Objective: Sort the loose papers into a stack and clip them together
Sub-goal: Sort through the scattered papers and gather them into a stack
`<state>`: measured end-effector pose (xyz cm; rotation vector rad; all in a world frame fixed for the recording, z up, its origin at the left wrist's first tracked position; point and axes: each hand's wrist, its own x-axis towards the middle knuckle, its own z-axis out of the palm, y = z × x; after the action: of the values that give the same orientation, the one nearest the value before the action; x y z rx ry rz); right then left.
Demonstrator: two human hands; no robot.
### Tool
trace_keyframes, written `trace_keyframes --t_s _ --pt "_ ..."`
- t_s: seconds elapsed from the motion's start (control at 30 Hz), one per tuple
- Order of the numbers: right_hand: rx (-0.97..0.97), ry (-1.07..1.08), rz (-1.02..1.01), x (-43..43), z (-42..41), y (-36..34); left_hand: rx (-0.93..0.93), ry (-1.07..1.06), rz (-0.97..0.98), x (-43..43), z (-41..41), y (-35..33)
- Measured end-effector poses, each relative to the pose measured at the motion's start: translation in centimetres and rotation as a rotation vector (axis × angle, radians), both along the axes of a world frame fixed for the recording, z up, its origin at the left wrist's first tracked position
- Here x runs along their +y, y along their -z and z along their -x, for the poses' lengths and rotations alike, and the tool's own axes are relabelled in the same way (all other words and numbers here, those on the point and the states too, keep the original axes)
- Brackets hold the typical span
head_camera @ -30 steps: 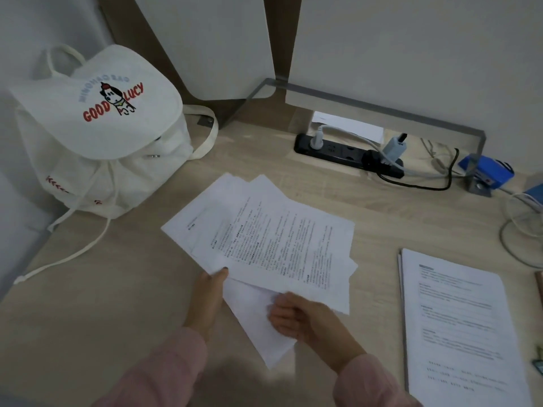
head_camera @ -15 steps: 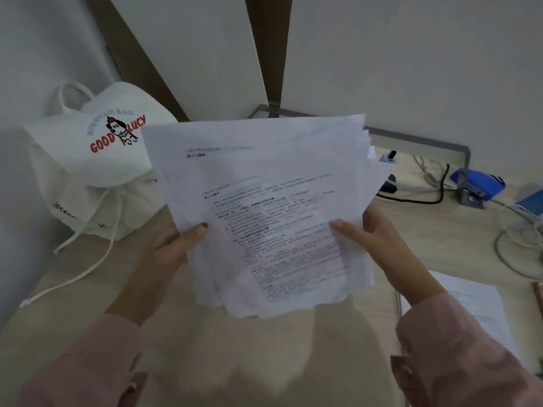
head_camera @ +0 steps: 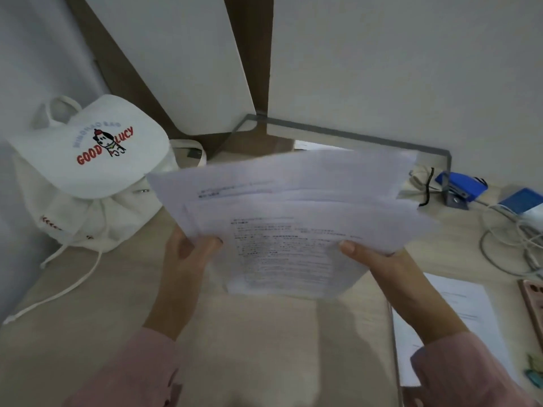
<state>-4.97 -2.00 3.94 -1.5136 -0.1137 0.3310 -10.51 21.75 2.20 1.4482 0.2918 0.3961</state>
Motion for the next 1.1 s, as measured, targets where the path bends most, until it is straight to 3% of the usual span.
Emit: trace_keyframes --t_s 0.17,0.4,0.63,0.8,0.97,1.1 --pt "0.155 0.02 0.05 0.3 1.2 2.8 0.114 0.068 0.015 -1.5 0.7 1.7" --pt "0.064 0.154 0.017 -0.7 2.0 1.2 0.046 -0.048 0.001 -1.9 0.6 1.0" --pt "0.091 0.17 0.093 -0.1 3.3 3.6 0.15 0.068 -0.015 -3.9 1.0 2.3" --pt "0.136 0.18 0.069 -1.0 4.1 3.5 0.215 0.029 0.003 -5.1 1.0 2.4" --pt "0.205 0.179 0.178 -5.1 3.9 2.6 0.276 0.111 0.002 -7.2 0.5 2.0" --pt "0.285 0.226 0.264 -11.2 4.2 2.5 0.427 0.281 0.004 -11.7 0.1 2.1"
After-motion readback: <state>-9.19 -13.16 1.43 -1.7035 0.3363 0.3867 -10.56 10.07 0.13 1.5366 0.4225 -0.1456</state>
